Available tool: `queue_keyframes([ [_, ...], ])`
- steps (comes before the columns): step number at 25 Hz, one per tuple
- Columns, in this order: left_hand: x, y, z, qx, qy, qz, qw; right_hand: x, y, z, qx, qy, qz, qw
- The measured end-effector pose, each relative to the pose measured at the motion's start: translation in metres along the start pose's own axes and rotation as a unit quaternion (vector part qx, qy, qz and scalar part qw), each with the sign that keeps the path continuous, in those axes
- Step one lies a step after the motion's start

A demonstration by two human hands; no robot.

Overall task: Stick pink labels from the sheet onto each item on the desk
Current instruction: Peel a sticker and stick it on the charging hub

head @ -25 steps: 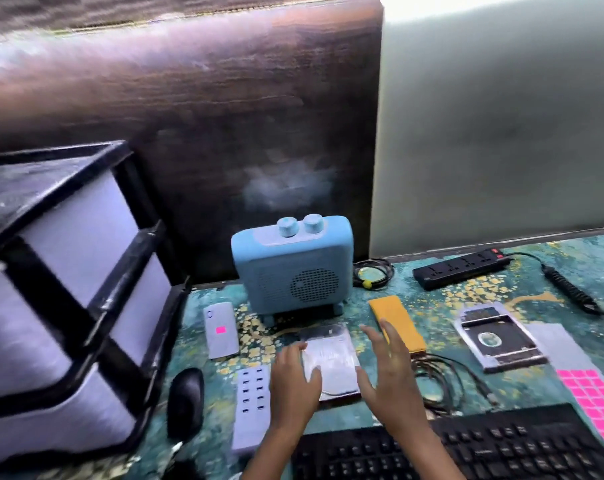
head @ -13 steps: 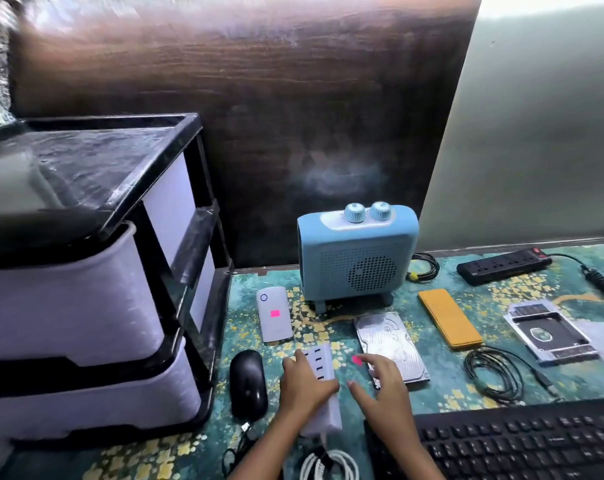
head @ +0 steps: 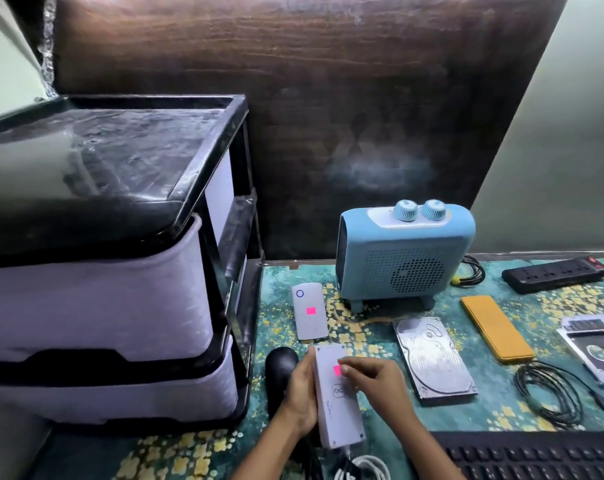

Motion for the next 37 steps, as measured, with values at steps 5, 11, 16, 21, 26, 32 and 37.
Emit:
queue_keyframes([
  [5,0.006,-0.002,0.001,0.000,-0.007,0.010,1.000,0.002,-0.005,0.008,-0.026,0.074,-0.033,0.996],
  [11,0.005,-0.005,0.005,-0.004,-0.017,-0.004,1.000,-0.002,-0.011,0.006,0.015,0.102,-0.034,0.994],
  [16,0.001,-0.005,0.007,0.007,-0.035,-0.033,0.999,-0.002,-0.011,0.003,0.021,0.086,-0.025,0.996],
  [21,-0.003,-0.005,0.013,-0.002,-0.047,-0.054,0.997,0.007,-0.019,-0.010,0.023,0.028,0.002,0.999],
  [26,-0.002,-0.002,0.011,-0.005,-0.080,-0.062,0.995,0.007,-0.025,-0.021,0.061,-0.037,0.026,0.997],
  [32,0.006,0.000,0.000,-0.022,-0.191,-0.125,0.973,0.000,-0.020,-0.023,0.023,-0.057,0.034,0.998],
  [37,0.015,0.001,0.001,-0.073,-0.237,-0.215,0.944,0.016,0.002,-0.021,0.013,-0.078,0.128,0.989],
])
Point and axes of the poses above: each hand's wrist, its own y-axis away from the middle knuckle, its own x-axis out of the palm, z = x × y, the point moved 7 cm from there along -y, towards the middle knuckle, and after that the axes turned 8 degrees about z, right-handed, at the moved point
